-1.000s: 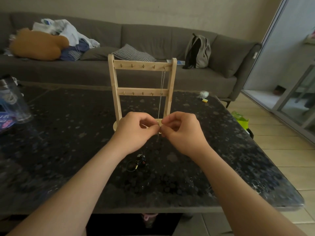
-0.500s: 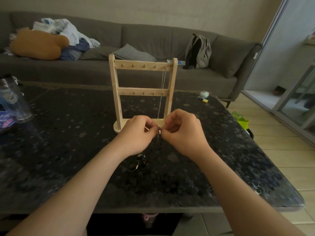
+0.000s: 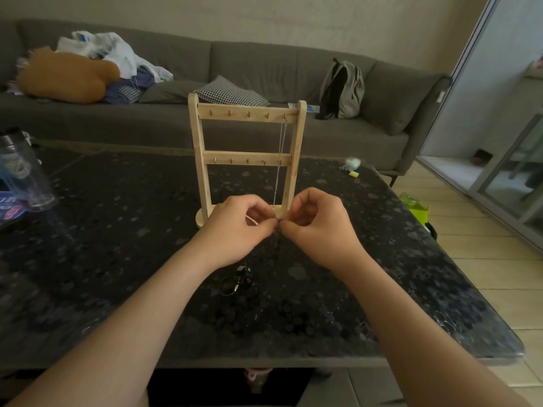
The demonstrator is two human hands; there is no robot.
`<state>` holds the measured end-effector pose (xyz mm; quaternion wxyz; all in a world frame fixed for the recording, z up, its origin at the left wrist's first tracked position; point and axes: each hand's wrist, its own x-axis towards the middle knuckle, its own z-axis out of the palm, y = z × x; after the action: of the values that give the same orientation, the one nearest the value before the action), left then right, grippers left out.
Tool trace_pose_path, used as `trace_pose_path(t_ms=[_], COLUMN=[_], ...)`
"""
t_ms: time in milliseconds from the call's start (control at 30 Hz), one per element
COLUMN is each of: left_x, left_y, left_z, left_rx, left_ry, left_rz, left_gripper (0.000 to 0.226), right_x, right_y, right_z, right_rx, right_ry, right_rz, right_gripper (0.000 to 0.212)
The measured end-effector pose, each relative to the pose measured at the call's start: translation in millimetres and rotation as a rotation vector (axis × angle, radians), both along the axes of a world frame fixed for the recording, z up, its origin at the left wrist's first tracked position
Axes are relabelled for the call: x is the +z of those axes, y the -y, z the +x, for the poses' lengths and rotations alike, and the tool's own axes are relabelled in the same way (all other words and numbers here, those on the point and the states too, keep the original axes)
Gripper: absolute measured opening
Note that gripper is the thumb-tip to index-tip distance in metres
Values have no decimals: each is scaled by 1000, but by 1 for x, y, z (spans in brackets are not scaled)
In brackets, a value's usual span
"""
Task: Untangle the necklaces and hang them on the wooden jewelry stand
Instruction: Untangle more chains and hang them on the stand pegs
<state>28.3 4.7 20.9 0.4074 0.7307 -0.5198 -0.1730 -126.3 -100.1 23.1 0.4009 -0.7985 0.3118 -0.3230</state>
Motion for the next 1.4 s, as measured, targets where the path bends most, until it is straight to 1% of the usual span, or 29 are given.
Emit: trace_pose_path(t_ms=[100,167,333,433,533,633,767,833,933,1000,1100,1200,1300,1400], left_x=[-1,0,0,2,4,4,1,2,5,6,7,8,8,10], left_y=[-1,-2,-2,-3,-5,-5,-3,-2,-2,-4,-6,-7,-8,-9], left_z=[1,2,4,6,6,5,5,4,3,3,3,3,4,2], left_rx=[-9,-2,-32,-50,-53,-57,-12,-5,-3,3,0,-10,-9,-17], left_ry=[59,81,59,41,-22,-66,-87,-159,-262,-281,-290,-297,-284,-260], left_rz=[-68,-72,-35,-25,-46,-65,-57,-20,12,8,-10,-17,-22,-9], left_gripper=[13,10,8,11,14,16,8,6,10,12,12,9,9,8], right_x=[0,0,-1,-1,-2,-4,-4,-3,-3,-3,-3,-3,-3,-1], right_y=[0,0,1,3,5,6,6,5,4,4,3,4,4,3], right_z=[0,-1,-2,-2,-2,0,3,4,5,4,1,0,-1,-1], right_rx=[13,28,63,94,139,155,152,144,131,126,117,102,101,70], right_ry=[-1,-3,5,17,28,35,2,-13,-24,-14,-10,-25,-46,-52], right_rz=[13,20,41,107,154,144,119,139,166,149,101,21,-43,-42], right_gripper=[24,24,22,19,17,15,13,13,11,6,10,3,6,9])
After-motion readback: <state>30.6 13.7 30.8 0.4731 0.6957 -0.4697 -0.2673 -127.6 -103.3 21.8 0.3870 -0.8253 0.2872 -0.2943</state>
